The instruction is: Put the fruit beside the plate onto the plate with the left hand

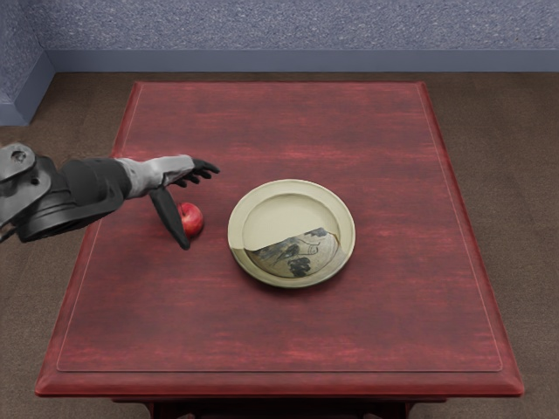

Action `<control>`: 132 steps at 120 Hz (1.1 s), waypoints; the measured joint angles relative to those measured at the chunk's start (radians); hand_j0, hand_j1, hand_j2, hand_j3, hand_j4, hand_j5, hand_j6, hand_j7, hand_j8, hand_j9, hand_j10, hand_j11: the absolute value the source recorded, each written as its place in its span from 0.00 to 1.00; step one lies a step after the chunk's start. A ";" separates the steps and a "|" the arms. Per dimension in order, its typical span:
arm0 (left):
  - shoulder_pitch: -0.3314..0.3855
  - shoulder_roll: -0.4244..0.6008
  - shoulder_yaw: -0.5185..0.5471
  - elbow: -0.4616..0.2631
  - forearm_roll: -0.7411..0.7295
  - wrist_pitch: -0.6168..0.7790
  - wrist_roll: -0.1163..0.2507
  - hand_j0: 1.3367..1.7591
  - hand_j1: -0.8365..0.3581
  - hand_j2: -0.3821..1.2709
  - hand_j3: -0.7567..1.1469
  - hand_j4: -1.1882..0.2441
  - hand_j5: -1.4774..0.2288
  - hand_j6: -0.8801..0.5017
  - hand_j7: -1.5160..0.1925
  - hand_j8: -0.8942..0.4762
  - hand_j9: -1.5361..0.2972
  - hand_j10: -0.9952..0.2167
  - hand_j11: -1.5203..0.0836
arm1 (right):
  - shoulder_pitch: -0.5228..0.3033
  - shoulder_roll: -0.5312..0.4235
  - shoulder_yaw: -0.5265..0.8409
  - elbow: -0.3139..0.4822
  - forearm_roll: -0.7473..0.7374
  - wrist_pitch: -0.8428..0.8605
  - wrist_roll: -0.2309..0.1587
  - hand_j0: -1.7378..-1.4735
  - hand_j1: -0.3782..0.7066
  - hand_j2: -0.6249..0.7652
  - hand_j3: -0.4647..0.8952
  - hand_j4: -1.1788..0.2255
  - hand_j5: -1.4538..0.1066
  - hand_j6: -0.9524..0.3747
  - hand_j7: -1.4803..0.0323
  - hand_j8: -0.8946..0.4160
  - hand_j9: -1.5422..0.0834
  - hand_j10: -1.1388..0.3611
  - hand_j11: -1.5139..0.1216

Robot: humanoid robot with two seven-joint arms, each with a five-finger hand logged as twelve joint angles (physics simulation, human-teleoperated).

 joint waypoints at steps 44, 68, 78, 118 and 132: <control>0.004 -0.026 0.098 0.004 0.127 0.217 0.000 0.76 0.84 0.25 0.40 0.72 0.75 0.52 0.77 0.54 0.73 0.69 0.82 | 0.001 0.000 0.000 0.001 0.000 0.000 0.000 0.30 0.03 0.45 0.34 0.84 0.93 0.72 0.98 0.68 0.95 0.76 0.93; 0.001 -0.039 0.146 0.016 0.143 0.236 0.000 0.76 0.76 0.26 0.40 0.67 0.69 0.47 0.71 0.48 0.67 0.63 0.76 | 0.001 0.000 0.000 0.001 0.000 0.000 0.000 0.30 0.03 0.45 0.34 0.84 0.93 0.72 0.98 0.68 0.95 0.76 0.93; 0.001 -0.039 0.155 0.019 0.144 0.237 0.000 0.76 0.71 0.27 0.40 0.63 0.65 0.43 0.67 0.44 0.64 0.59 0.72 | 0.001 0.000 0.000 0.001 0.000 0.000 0.000 0.30 0.03 0.45 0.34 0.84 0.93 0.72 0.98 0.68 0.95 0.76 0.93; -0.113 -0.041 0.242 0.042 0.143 0.230 0.000 0.76 0.58 0.32 0.40 0.55 0.56 0.35 0.58 0.36 0.55 0.49 0.62 | 0.001 0.000 0.000 0.001 0.000 0.000 0.000 0.30 0.03 0.45 0.34 0.84 0.93 0.72 0.98 0.68 0.95 0.76 0.93; -0.119 -0.058 0.300 0.061 0.143 0.229 -0.001 0.75 0.57 0.41 0.40 0.53 0.53 0.33 0.55 0.34 0.52 0.47 0.58 | 0.001 0.000 0.000 0.001 0.000 0.000 0.000 0.30 0.03 0.45 0.34 0.84 0.93 0.72 0.98 0.68 0.95 0.76 0.93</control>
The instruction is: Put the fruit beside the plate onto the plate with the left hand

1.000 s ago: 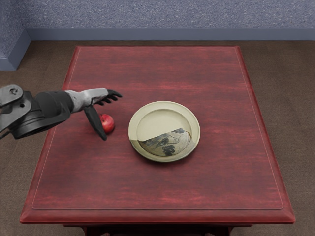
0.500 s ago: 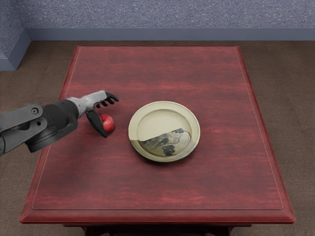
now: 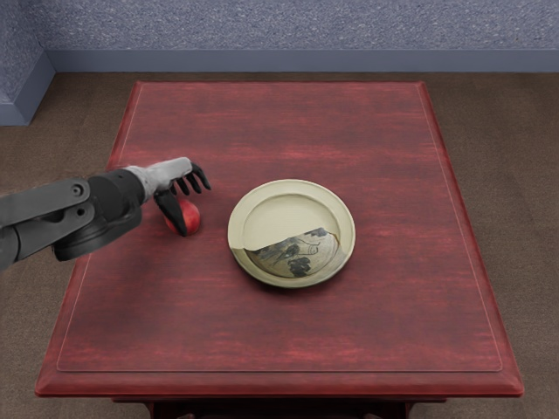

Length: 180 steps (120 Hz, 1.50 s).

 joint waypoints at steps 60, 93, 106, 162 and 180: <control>-0.022 -0.002 0.037 0.019 -0.042 -0.034 0.002 0.74 0.37 0.47 0.40 0.34 0.28 0.42 0.31 0.45 0.30 0.41 0.33 | 0.000 0.000 0.000 0.000 0.000 0.000 0.000 0.30 0.03 0.45 0.34 0.84 0.93 0.72 0.98 0.68 0.95 0.76 0.93; -0.091 0.005 0.033 0.027 -0.106 -0.052 0.001 0.73 0.38 0.47 0.40 0.28 0.17 0.46 0.22 0.51 0.22 0.44 0.24 | 0.000 0.000 0.000 0.000 0.000 0.000 0.000 0.30 0.03 0.45 0.34 0.84 0.93 0.72 0.98 0.68 0.95 0.76 0.93; -0.097 0.004 0.032 0.034 -0.125 -0.057 0.001 0.72 0.38 0.46 0.40 0.27 0.16 0.47 0.20 0.51 0.21 0.45 0.22 | 0.000 0.000 0.000 0.000 0.000 0.000 0.000 0.30 0.03 0.45 0.34 0.84 0.93 0.72 0.98 0.68 0.95 0.76 0.93; -0.177 -0.081 -0.015 0.026 -0.197 -0.074 0.001 0.72 0.34 0.51 0.40 0.27 0.12 0.50 0.18 0.54 0.18 0.48 0.20 | 0.000 0.000 0.000 0.001 -0.001 0.000 0.000 0.30 0.03 0.45 0.34 0.84 0.93 0.72 0.98 0.68 0.95 0.76 0.93; -0.199 -0.151 -0.017 0.025 -0.208 -0.101 0.002 0.72 0.35 0.49 0.40 0.27 0.12 0.50 0.18 0.54 0.18 0.48 0.20 | 0.001 0.000 0.000 0.001 -0.001 0.000 0.000 0.30 0.03 0.45 0.34 0.84 0.93 0.72 0.98 0.68 0.95 0.76 0.93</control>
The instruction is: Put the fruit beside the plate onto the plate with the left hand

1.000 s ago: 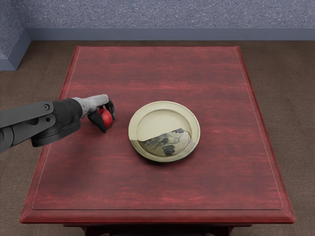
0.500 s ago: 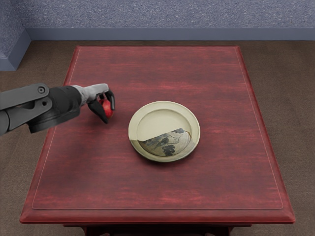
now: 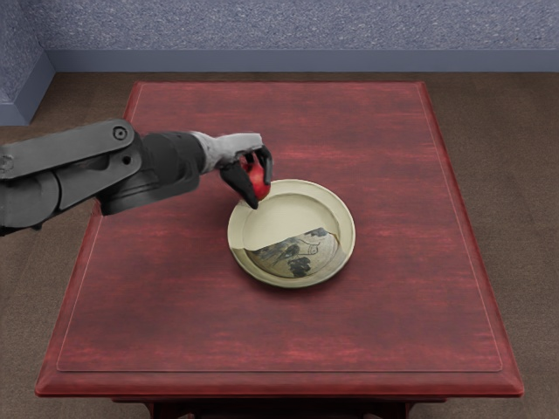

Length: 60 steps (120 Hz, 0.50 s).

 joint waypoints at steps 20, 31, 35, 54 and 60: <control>0.008 -0.050 0.001 0.002 -0.011 -0.021 0.000 0.72 0.37 0.46 0.40 0.27 0.11 0.49 0.18 0.53 0.18 0.47 0.20 | 0.001 0.000 0.000 0.000 0.000 0.000 0.000 0.30 0.03 0.45 0.34 0.84 0.93 0.72 0.98 0.68 0.95 0.76 0.93; 0.010 -0.063 0.003 0.004 -0.011 -0.023 0.000 0.72 0.40 0.43 0.40 0.27 0.12 0.47 0.18 0.51 0.19 0.45 0.20 | 0.001 0.000 0.000 0.000 0.000 0.000 0.000 0.30 0.03 0.45 0.34 0.84 0.93 0.72 0.98 0.68 0.95 0.76 0.93; 0.011 -0.076 0.004 0.006 -0.008 -0.022 0.000 0.72 0.43 0.40 0.40 0.29 0.16 0.45 0.22 0.49 0.22 0.43 0.24 | 0.001 0.000 0.000 0.001 -0.001 0.000 0.000 0.30 0.03 0.45 0.34 0.84 0.93 0.72 0.98 0.68 0.95 0.76 0.93; 0.016 -0.096 0.003 0.019 -0.006 -0.015 0.000 0.74 0.71 0.31 0.40 0.53 0.52 0.53 0.56 0.56 0.54 0.61 0.60 | 0.001 0.000 0.000 0.001 -0.001 0.000 0.000 0.30 0.03 0.45 0.34 0.84 0.93 0.72 0.98 0.68 0.95 0.76 0.93; 0.016 -0.088 -0.002 0.021 -0.017 -0.015 0.000 0.75 0.76 0.29 0.40 0.59 0.59 0.55 0.63 0.58 0.60 0.65 0.67 | 0.001 0.000 0.000 0.001 -0.001 0.000 0.001 0.30 0.03 0.45 0.34 0.84 0.93 0.72 0.98 0.68 0.95 0.76 0.93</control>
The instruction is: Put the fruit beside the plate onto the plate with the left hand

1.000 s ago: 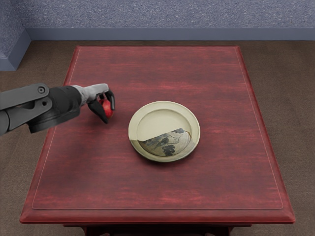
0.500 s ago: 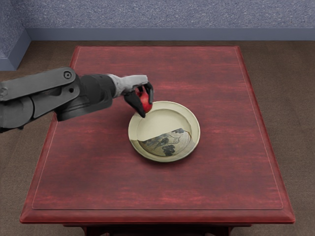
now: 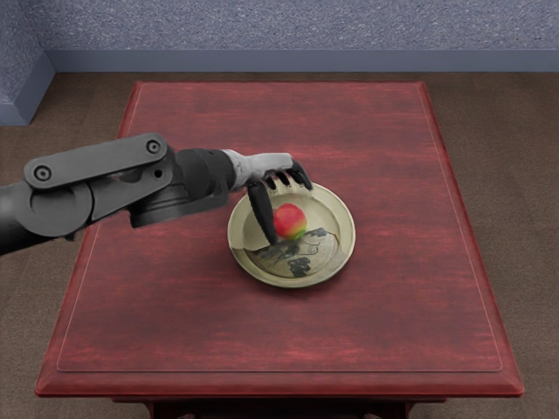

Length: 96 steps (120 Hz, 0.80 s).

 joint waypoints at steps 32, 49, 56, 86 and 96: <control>0.112 0.164 -0.280 0.018 -0.388 -0.254 0.000 0.76 0.92 0.25 0.40 0.76 0.78 0.60 0.81 0.62 0.76 0.76 0.86 | 0.000 0.000 0.000 0.000 0.000 0.000 0.000 0.30 0.03 0.45 0.34 0.84 0.93 0.72 0.98 0.68 0.95 0.76 0.93; 0.207 0.243 -0.351 0.063 -0.506 -0.338 0.000 0.76 0.95 0.24 0.40 0.79 0.82 0.61 0.84 0.63 0.79 0.79 0.90 | 0.000 0.000 0.000 0.000 0.000 0.000 0.000 0.30 0.03 0.45 0.34 0.84 0.93 0.72 0.98 0.68 0.95 0.76 0.93; 0.272 0.247 -0.394 0.109 -0.526 -0.370 0.000 0.76 0.95 0.24 0.40 0.79 0.83 0.62 0.85 0.63 0.80 0.79 0.91 | 0.000 0.000 0.000 0.000 0.000 0.000 0.000 0.30 0.03 0.45 0.34 0.84 0.93 0.72 0.98 0.68 0.95 0.76 0.93; 0.388 0.316 -0.627 0.295 -0.590 -0.484 0.000 0.76 0.97 0.24 0.40 0.81 0.84 0.62 0.87 0.64 0.82 0.80 0.93 | 0.000 0.000 0.000 0.001 0.000 0.000 0.000 0.30 0.03 0.45 0.34 0.84 0.93 0.72 0.98 0.68 0.95 0.76 0.93; 0.402 0.315 -0.674 0.364 -0.631 -0.508 0.000 0.76 0.97 0.23 0.40 0.81 0.85 0.62 0.87 0.64 0.82 0.80 0.93 | 0.000 0.000 0.000 0.001 0.000 0.000 0.000 0.30 0.03 0.45 0.34 0.84 0.93 0.72 0.98 0.68 0.95 0.76 0.93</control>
